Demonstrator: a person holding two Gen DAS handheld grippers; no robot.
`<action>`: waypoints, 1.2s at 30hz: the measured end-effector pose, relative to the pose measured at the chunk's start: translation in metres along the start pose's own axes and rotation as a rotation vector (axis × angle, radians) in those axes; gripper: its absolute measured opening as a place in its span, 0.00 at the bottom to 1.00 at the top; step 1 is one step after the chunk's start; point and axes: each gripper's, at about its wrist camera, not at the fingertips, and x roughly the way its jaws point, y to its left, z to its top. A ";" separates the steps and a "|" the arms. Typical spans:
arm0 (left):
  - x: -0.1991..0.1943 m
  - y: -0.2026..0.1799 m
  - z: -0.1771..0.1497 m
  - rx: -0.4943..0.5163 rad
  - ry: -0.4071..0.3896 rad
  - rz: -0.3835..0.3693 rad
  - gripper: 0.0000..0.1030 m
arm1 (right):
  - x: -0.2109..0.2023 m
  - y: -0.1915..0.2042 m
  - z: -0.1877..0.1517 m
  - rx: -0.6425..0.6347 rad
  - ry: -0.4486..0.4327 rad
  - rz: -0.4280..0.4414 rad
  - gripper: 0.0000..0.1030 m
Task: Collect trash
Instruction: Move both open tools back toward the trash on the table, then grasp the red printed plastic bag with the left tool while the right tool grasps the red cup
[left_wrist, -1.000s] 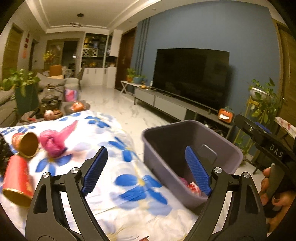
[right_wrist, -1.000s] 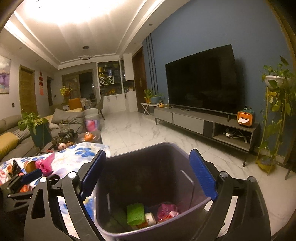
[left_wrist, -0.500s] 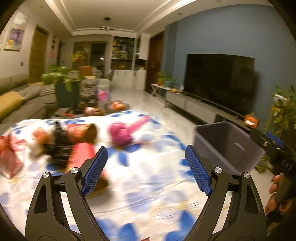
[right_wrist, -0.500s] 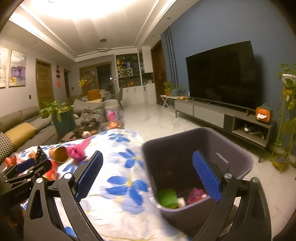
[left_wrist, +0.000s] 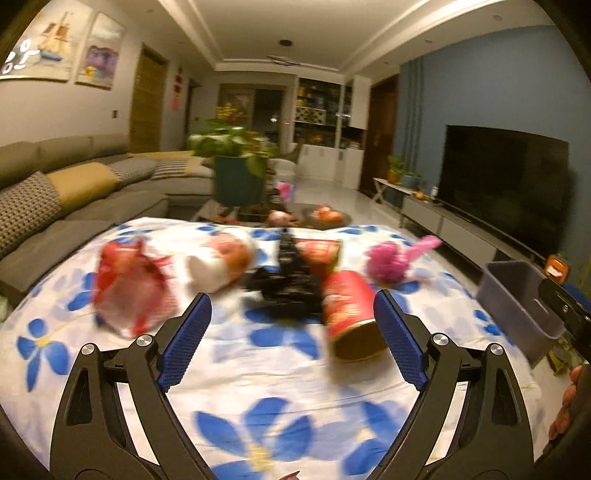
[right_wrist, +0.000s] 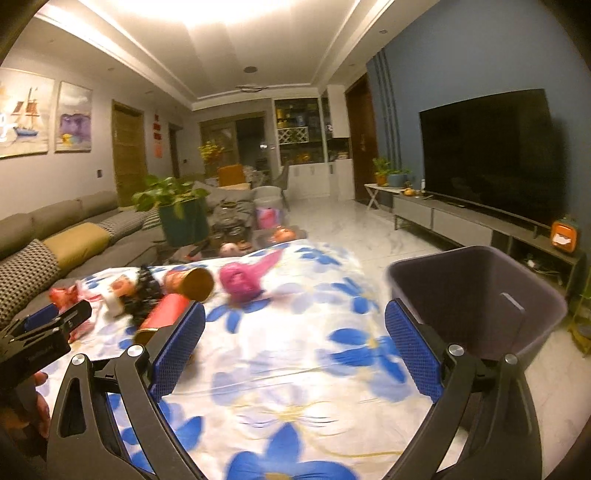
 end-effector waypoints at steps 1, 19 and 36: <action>-0.001 0.010 0.000 -0.009 -0.001 0.021 0.86 | 0.002 0.007 -0.001 -0.003 0.004 0.012 0.92; 0.005 0.125 0.007 -0.107 0.005 0.235 0.87 | 0.028 0.086 -0.015 -0.064 0.017 0.126 0.92; 0.080 0.163 0.028 -0.212 0.122 0.177 0.79 | 0.064 0.105 -0.021 -0.080 0.065 0.148 0.92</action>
